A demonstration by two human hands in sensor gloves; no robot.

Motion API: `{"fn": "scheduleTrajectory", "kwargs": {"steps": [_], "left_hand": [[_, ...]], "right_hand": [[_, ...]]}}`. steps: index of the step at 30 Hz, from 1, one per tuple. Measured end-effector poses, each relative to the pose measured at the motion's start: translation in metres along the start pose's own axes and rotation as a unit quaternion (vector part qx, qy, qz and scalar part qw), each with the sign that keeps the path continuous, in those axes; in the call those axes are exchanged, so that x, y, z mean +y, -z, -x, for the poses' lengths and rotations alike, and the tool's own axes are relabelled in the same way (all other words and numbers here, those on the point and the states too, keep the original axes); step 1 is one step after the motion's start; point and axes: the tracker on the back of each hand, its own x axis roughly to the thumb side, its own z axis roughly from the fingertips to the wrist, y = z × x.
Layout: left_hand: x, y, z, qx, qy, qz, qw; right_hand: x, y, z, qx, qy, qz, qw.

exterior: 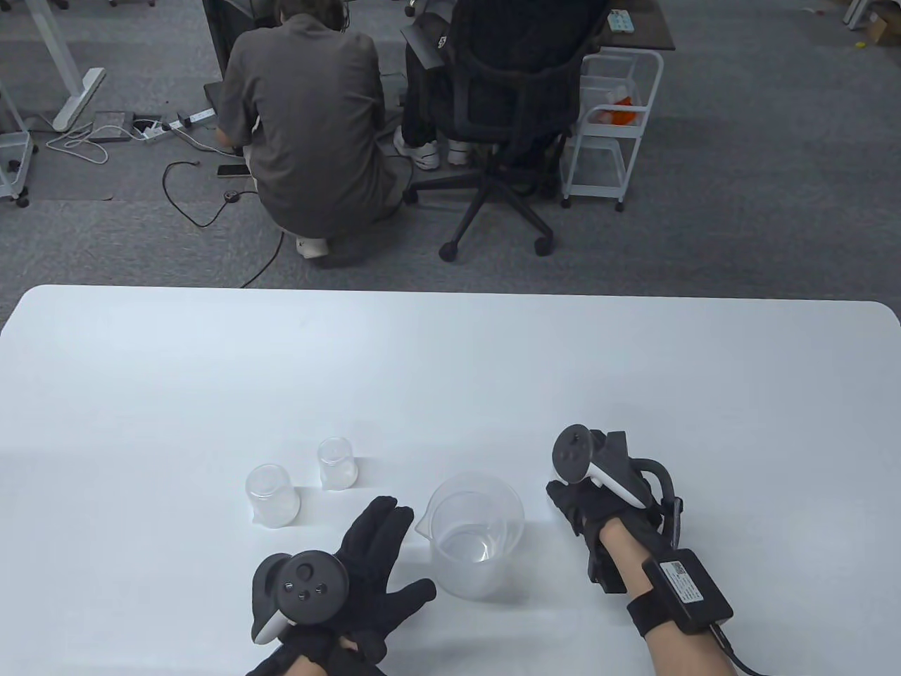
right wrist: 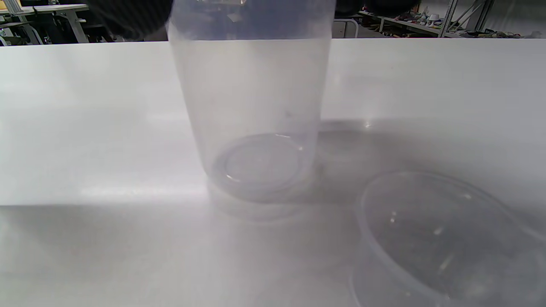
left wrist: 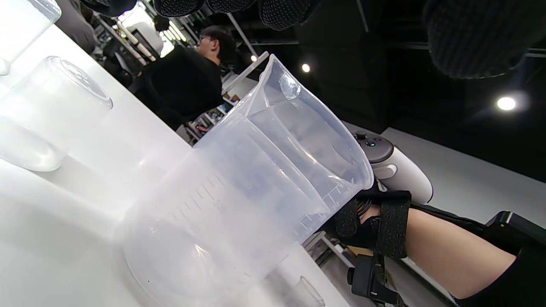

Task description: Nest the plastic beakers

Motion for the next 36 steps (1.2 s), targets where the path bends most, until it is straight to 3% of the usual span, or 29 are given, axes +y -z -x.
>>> {"fn": "scheduleTrajectory", "kwargs": {"steps": [8, 20, 29, 36], "left_hand": [[-0.002, 0.001, 0.0, -0.001, -0.001, 0.007, 1.0], [-0.002, 0.002, 0.001, 0.007, -0.001, 0.011, 1.0], [-0.002, 0.002, 0.001, 0.009, -0.001, 0.013, 1.0], [-0.002, 0.002, 0.002, 0.01, 0.0, 0.012, 1.0]], "right_hand": [[-0.016, -0.009, 0.008, 0.002, 0.017, 0.03, 0.999], [-0.078, -0.05, 0.008, -0.055, 0.031, 0.115, 0.991], [-0.113, -0.09, -0.018, -0.137, 0.056, 0.163, 0.975], [-0.117, -0.113, -0.05, -0.21, 0.055, 0.173, 0.961]]}}
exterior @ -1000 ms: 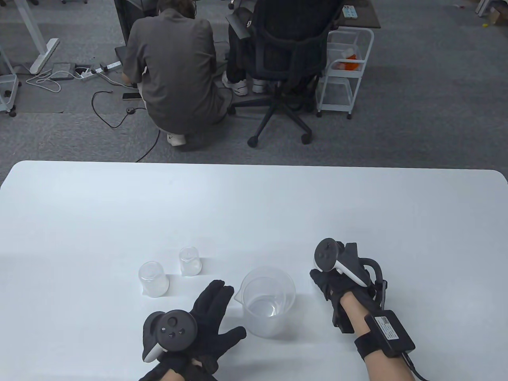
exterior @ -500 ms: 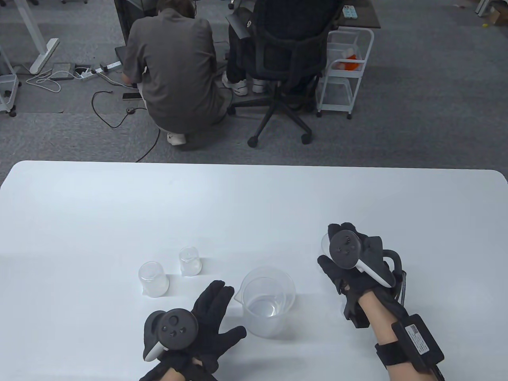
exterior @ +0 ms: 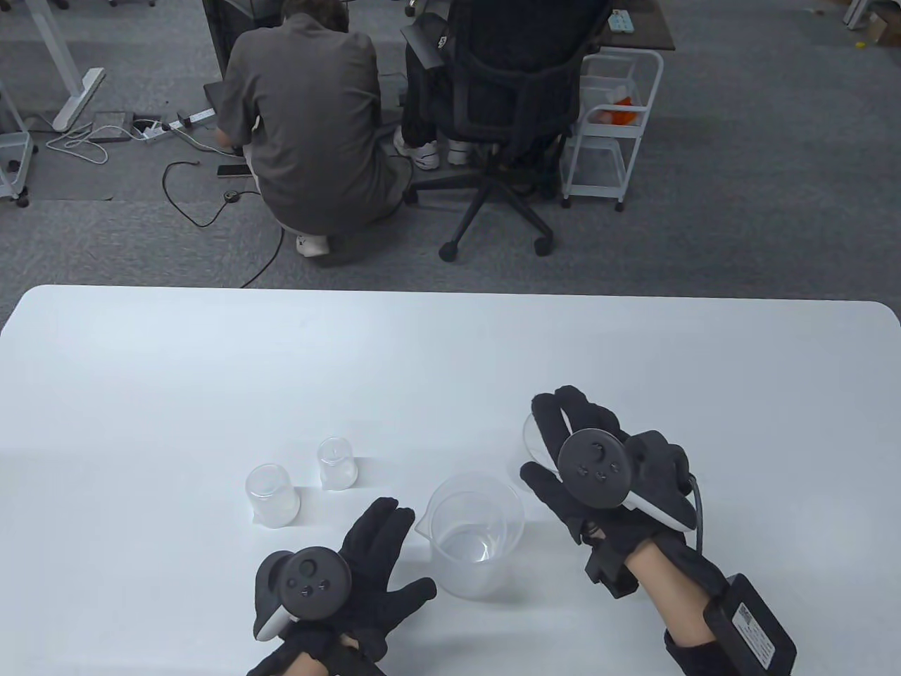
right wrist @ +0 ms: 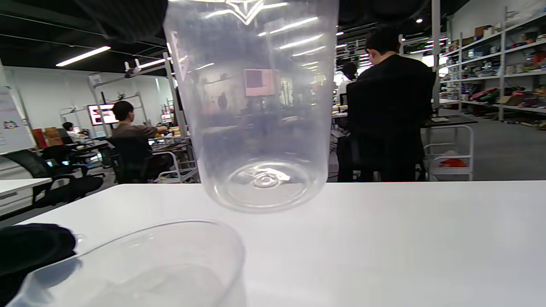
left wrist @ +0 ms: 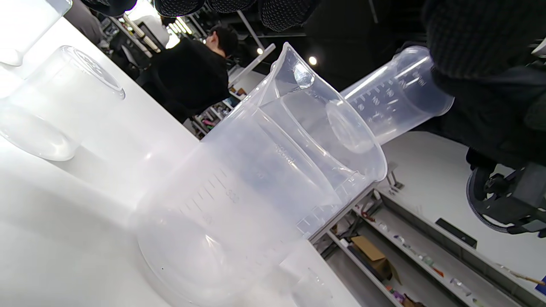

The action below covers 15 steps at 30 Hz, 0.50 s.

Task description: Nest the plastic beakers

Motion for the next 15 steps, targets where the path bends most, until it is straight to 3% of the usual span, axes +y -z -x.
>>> {"fn": "scheduleTrajectory", "kwargs": {"steps": [7, 15], "left_hand": [[0.0, 0.0, 0.001, 0.002, 0.002, 0.001, 1.0], [0.001, 0.0, 0.001, 0.003, 0.003, -0.001, 1.0]], "right_hand": [[0.019, -0.002, -0.029, -0.052, 0.011, -0.025, 0.998], [0.055, -0.005, -0.04, -0.072, -0.004, -0.063, 0.995]]}}
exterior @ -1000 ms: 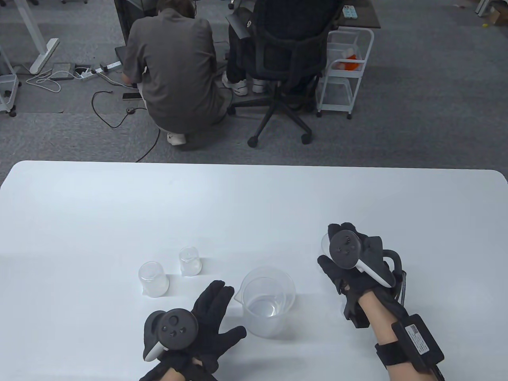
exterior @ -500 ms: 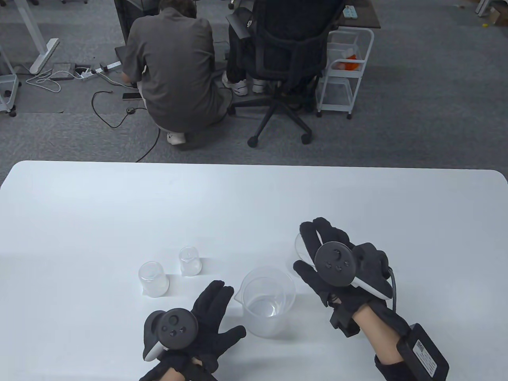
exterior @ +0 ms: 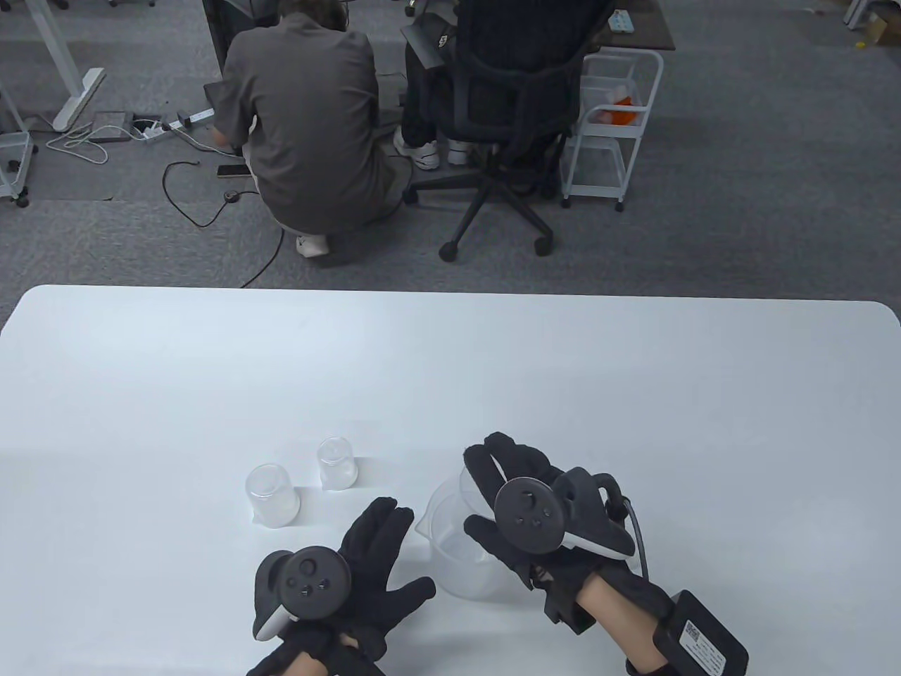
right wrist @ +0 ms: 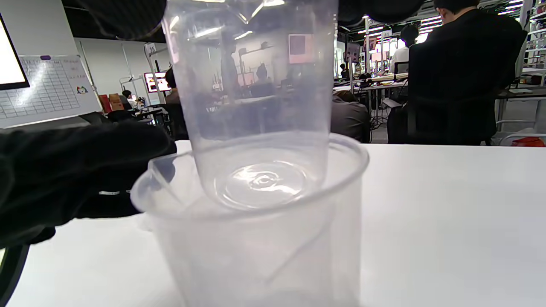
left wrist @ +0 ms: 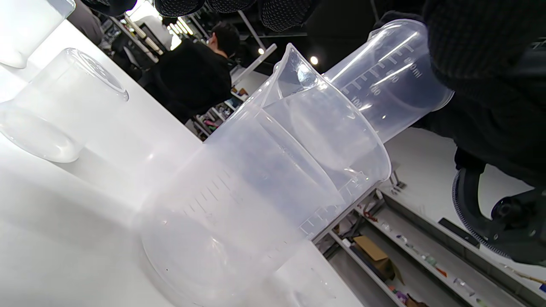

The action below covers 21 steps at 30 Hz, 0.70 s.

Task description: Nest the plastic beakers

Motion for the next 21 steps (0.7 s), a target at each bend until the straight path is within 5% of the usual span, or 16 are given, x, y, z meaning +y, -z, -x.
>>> {"fn": "scheduleTrajectory", "kwargs": {"steps": [10, 21], "left_hand": [[0.001, 0.0, 0.001, 0.004, 0.001, -0.002, 1.0], [0.014, 0.001, 0.005, 0.027, 0.007, -0.023, 0.999]], "right_hand": [[0.034, 0.001, -0.005, -0.011, -0.028, -0.027, 0.999], [0.029, -0.012, 0.014, 0.0, 0.032, 0.032, 0.999]]}}
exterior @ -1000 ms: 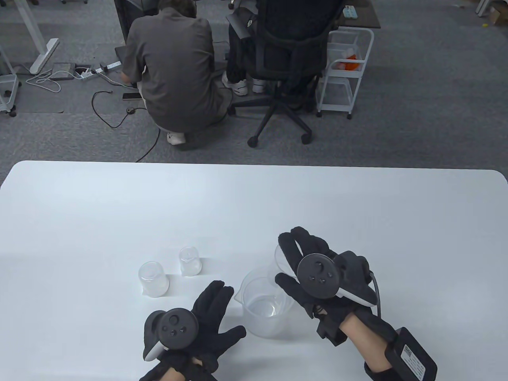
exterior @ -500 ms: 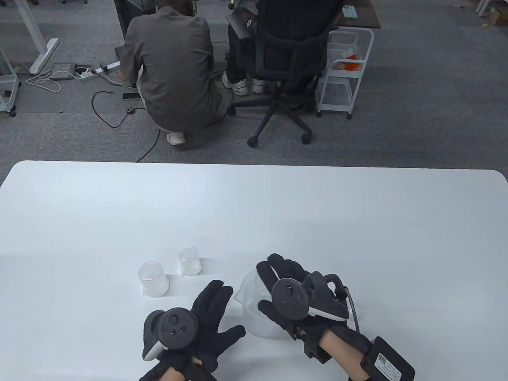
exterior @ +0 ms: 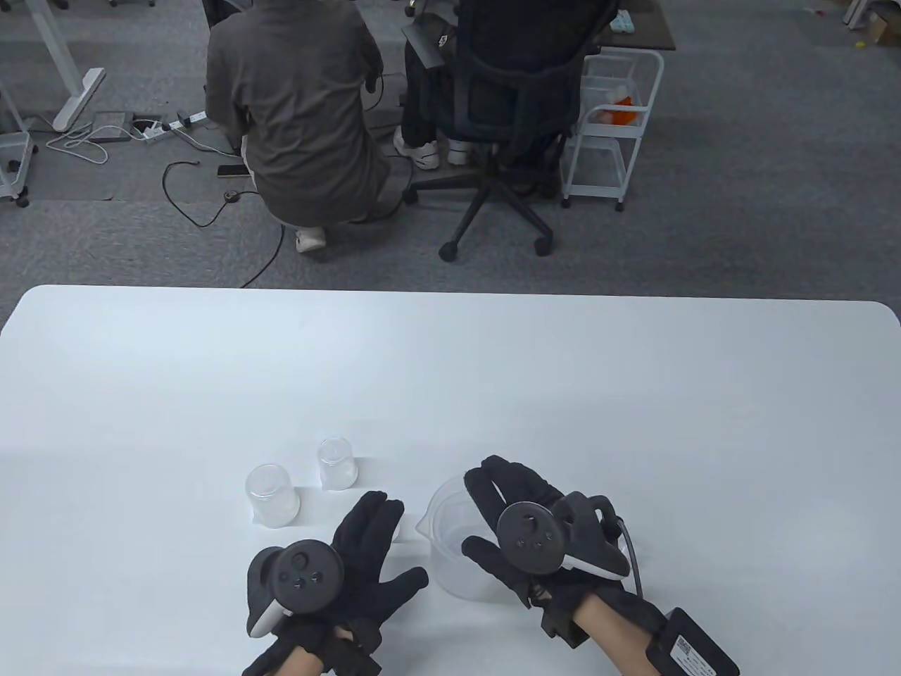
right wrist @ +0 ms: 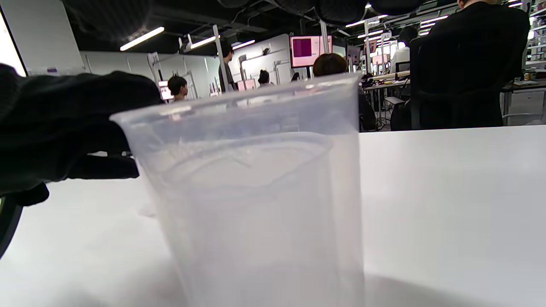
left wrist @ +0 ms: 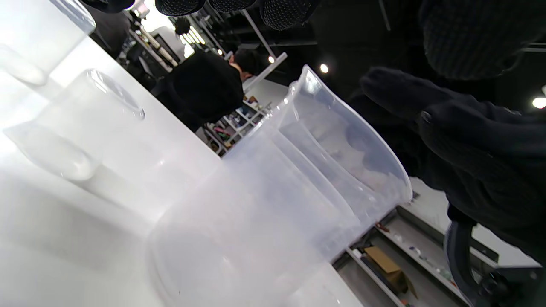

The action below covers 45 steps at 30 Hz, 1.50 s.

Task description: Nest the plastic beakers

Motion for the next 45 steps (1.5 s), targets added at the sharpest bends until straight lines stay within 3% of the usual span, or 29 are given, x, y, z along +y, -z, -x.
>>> {"fn": "scheduleTrajectory", "kwargs": {"steps": [8, 18, 29, 45], "left_hand": [[0.046, 0.017, 0.01, 0.085, 0.088, -0.021, 0.992], [0.083, 0.047, 0.058, 0.227, 0.154, -0.021, 0.961], [0.069, 0.052, 0.109, 0.33, 0.232, 0.015, 0.915], [0.068, 0.028, 0.123, 0.333, 0.194, -0.066, 0.92]], "right_hand": [[-0.004, -0.019, 0.02, 0.013, 0.085, 0.088, 0.992], [0.0, -0.033, 0.037, 0.029, 0.172, 0.124, 0.977], [0.006, -0.039, 0.045, 0.033, 0.2, 0.13, 0.971], [0.009, -0.041, 0.046, 0.033, 0.192, 0.129, 0.972]]}}
